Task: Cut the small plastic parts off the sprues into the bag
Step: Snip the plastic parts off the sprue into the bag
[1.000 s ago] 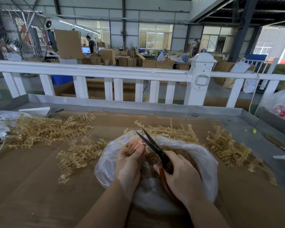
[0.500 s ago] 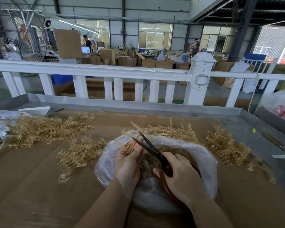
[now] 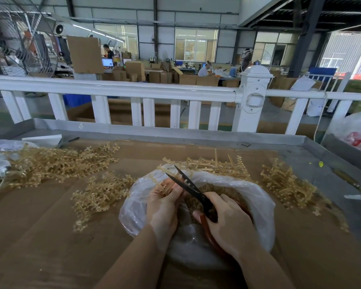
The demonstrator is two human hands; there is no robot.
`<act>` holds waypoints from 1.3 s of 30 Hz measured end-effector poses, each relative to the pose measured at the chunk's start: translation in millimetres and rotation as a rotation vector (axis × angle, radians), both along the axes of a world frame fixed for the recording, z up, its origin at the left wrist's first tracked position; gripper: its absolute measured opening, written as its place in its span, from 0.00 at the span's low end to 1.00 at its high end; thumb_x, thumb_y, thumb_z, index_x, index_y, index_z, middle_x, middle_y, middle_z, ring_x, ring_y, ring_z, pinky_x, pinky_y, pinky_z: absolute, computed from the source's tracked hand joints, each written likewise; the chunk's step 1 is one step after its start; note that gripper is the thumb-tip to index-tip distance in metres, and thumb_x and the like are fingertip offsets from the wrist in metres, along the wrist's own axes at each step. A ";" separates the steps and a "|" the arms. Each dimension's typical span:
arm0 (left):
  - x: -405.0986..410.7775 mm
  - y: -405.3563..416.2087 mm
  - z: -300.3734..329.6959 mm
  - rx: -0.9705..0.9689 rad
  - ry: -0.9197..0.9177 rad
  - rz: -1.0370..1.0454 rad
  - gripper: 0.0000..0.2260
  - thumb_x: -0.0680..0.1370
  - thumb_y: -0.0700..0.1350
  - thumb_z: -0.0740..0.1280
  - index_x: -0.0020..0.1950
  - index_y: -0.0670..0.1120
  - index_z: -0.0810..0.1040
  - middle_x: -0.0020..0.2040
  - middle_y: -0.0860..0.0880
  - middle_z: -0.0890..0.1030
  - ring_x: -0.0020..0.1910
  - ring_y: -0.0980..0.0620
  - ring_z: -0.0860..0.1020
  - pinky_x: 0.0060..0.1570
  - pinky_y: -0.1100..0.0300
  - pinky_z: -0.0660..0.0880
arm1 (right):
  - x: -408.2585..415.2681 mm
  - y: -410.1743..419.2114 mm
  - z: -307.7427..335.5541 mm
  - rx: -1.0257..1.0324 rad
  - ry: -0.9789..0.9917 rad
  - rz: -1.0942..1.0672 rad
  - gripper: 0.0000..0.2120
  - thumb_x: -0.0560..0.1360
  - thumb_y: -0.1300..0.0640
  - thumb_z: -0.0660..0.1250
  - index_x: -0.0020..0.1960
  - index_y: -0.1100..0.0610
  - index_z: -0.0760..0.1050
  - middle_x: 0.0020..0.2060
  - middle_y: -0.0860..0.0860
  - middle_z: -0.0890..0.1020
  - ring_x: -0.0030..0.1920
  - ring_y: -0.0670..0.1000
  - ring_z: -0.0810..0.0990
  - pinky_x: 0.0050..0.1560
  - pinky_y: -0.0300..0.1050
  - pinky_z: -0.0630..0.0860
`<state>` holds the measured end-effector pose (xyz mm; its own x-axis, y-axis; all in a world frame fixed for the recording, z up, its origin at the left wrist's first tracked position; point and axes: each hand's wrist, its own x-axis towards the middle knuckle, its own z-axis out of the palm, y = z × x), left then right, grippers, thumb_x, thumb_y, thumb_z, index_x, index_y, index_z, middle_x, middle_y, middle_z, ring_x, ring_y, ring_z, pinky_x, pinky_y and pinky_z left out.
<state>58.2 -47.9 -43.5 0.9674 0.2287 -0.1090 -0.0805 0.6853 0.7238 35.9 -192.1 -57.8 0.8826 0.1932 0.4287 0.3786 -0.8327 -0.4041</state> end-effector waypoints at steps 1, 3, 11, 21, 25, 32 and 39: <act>-0.1 -0.2 -0.5 0.009 -0.008 0.001 0.08 0.75 0.27 0.62 0.44 0.37 0.78 0.36 0.43 0.83 0.35 0.49 0.83 0.36 0.61 0.81 | 0.0 0.1 0.3 0.000 0.001 0.001 0.19 0.73 0.36 0.61 0.61 0.41 0.69 0.47 0.41 0.76 0.52 0.44 0.74 0.49 0.37 0.71; 0.9 0.5 -2.5 0.009 -0.012 0.004 0.09 0.75 0.27 0.62 0.43 0.37 0.78 0.35 0.43 0.83 0.35 0.50 0.83 0.35 0.62 0.80 | 0.1 0.1 0.8 0.001 0.000 0.003 0.19 0.73 0.36 0.61 0.61 0.41 0.69 0.47 0.41 0.76 0.51 0.44 0.75 0.47 0.36 0.71; 5.6 2.6 -9.8 -0.004 -0.033 -0.011 0.09 0.74 0.27 0.63 0.45 0.38 0.79 0.39 0.42 0.83 0.38 0.48 0.83 0.44 0.57 0.81 | 0.8 -0.2 2.3 -0.004 -0.003 0.002 0.20 0.73 0.36 0.63 0.60 0.44 0.72 0.45 0.43 0.79 0.47 0.46 0.78 0.43 0.36 0.70; 2.9 2.5 -6.4 0.000 0.023 0.005 0.10 0.73 0.28 0.64 0.54 0.33 0.77 0.48 0.37 0.81 0.45 0.44 0.80 0.53 0.51 0.77 | -0.1 -1.3 5.3 -0.036 -0.039 -0.013 0.20 0.72 0.36 0.65 0.58 0.46 0.75 0.43 0.44 0.81 0.44 0.46 0.79 0.40 0.35 0.67; 1.8 2.3 -4.8 -0.016 0.042 0.015 0.10 0.74 0.28 0.64 0.55 0.33 0.76 0.49 0.36 0.81 0.47 0.43 0.80 0.53 0.52 0.78 | -0.9 -1.0 4.9 -0.044 -0.087 -0.024 0.20 0.70 0.37 0.68 0.56 0.47 0.77 0.40 0.45 0.82 0.41 0.47 0.80 0.37 0.35 0.67; 2.0 4.0 -5.4 -0.081 0.025 -0.026 0.15 0.74 0.27 0.63 0.58 0.41 0.75 0.51 0.38 0.80 0.47 0.43 0.81 0.51 0.52 0.78 | -2.4 -1.5 4.9 -0.032 -0.085 -0.036 0.20 0.71 0.36 0.66 0.58 0.45 0.76 0.42 0.44 0.82 0.43 0.44 0.80 0.39 0.33 0.69; 3.0 6.3 -3.3 -0.051 -0.013 -0.154 0.14 0.73 0.34 0.65 0.58 0.36 0.77 0.54 0.35 0.80 0.51 0.40 0.81 0.50 0.52 0.79 | -2.6 -0.2 6.3 -0.001 -0.039 -0.051 0.20 0.72 0.35 0.63 0.60 0.42 0.73 0.45 0.42 0.80 0.47 0.41 0.78 0.42 0.28 0.66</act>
